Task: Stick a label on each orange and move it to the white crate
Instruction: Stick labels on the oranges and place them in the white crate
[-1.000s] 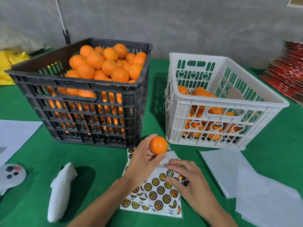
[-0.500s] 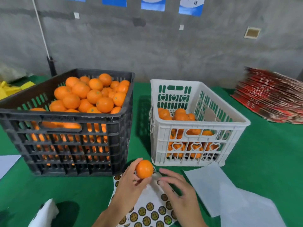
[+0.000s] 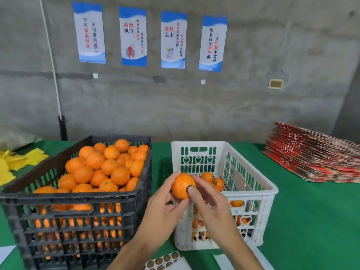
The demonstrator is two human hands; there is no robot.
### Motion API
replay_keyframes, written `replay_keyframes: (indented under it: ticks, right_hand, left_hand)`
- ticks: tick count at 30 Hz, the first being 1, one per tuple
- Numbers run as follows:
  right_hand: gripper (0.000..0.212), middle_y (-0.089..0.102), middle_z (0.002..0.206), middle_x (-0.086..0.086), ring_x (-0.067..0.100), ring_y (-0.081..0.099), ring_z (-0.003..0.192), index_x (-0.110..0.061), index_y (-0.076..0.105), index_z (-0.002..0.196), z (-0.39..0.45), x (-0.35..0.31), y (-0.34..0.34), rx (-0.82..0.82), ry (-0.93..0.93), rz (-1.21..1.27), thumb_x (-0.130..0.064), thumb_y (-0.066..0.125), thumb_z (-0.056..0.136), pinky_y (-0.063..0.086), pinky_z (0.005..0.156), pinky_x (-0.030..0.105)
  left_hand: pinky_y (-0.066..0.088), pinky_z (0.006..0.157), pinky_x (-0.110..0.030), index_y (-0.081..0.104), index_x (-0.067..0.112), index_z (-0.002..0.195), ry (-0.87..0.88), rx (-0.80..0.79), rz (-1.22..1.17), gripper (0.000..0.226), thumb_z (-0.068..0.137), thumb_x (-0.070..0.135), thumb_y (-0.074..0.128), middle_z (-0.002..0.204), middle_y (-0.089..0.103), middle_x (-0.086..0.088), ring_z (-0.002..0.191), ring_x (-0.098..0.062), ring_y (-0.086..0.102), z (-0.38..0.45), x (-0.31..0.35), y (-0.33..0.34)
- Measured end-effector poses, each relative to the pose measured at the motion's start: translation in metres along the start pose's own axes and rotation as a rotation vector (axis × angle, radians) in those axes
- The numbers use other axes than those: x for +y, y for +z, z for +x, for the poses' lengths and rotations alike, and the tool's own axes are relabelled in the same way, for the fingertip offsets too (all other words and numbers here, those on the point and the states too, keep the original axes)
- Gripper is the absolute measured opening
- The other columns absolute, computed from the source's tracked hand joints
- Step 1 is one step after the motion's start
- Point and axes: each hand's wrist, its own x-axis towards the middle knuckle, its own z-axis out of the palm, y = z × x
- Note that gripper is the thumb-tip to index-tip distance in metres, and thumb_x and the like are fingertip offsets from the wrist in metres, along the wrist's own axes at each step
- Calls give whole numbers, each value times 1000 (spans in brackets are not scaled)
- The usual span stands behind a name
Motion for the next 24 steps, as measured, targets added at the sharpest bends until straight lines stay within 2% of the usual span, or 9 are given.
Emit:
replay_keyframes:
  ticks: [3, 5, 7, 10, 13, 16, 19, 21, 24]
  right_hand:
    - [40, 73, 119, -4, 16, 72, 105, -41, 56, 138, 31, -12, -16, -17, 67, 68, -48, 59, 99, 60, 89, 34]
    - [37, 73, 117, -2, 15, 73, 102, -43, 56, 134, 48, -13, -25, 19, 82, 46, -49, 58, 98, 61, 87, 35]
    - [30, 73, 114, -4, 13, 74, 100, -46, 58, 127, 63, -7, -31, 70, 108, 28, -51, 58, 97, 61, 88, 35]
    - [21, 74, 105, -12, 5, 72, 94, -47, 61, 117, 76, 5, -37, 135, 126, -80, -48, 63, 96, 61, 86, 33]
    - [18, 66, 105, -30, -7, 63, 92, -49, 62, 113, 78, 17, -39, 149, -10, -466, -43, 65, 96, 49, 76, 11]
    - [24, 68, 120, -11, 5, 63, 101, -31, 71, 122, 82, 26, -30, 172, -72, -691, -32, 62, 100, 51, 90, 27]
    - [27, 66, 126, -13, 5, 61, 113, -29, 71, 125, 90, 18, 3, 90, -132, -619, -33, 62, 100, 49, 101, 30]
    - [26, 67, 122, -18, -6, 59, 108, -33, 71, 123, 97, 8, 36, 29, -178, -536, -36, 62, 99, 47, 96, 18]
    - [28, 67, 116, -24, -14, 57, 107, -36, 70, 123, 107, -1, 88, -74, -170, -369, -42, 62, 98, 44, 86, 6]
  left_hand:
    - [56, 64, -22, 43, 58, 144, 40, -38, 132, 70, 95, 20, 75, 72, 70, -4, 63, -14, 70, 43, 17, 12]
    - [54, 58, -24, 43, 54, 144, 48, -71, 199, 66, 93, 27, 76, 66, 68, -5, 55, -10, 63, 68, 21, 17]
    - [50, 55, -20, 43, 54, 143, 22, -112, 263, 64, 91, 38, 77, 75, 70, 4, 52, -1, 60, 88, 22, 20]
    - [54, 60, -20, 45, 48, 147, 20, -189, 404, 63, 91, 39, 74, 94, 71, 11, 61, 1, 65, 105, 19, 21]
    - [56, 86, -23, 47, 42, 149, 89, -176, 585, 61, 93, 41, 71, 134, 59, 14, 98, 0, 63, 109, 13, 4]
    - [52, 90, -22, 49, 45, 142, 97, -91, 625, 51, 95, 49, 67, 134, 54, 19, 110, 2, 55, 106, 9, -37]
    - [53, 93, -33, 62, 30, 134, 53, 74, 721, 38, 97, 38, 69, 128, 63, 9, 107, -8, 60, 102, 6, -94]
    - [50, 97, -37, 66, 23, 130, -49, 136, 861, 35, 97, 34, 69, 127, 68, 1, 111, -18, 63, 99, 6, -138]
    - [51, 89, -35, 61, 21, 135, -554, -58, 1086, 44, 98, 45, 66, 127, 65, -2, 113, -23, 63, 87, 8, -196]
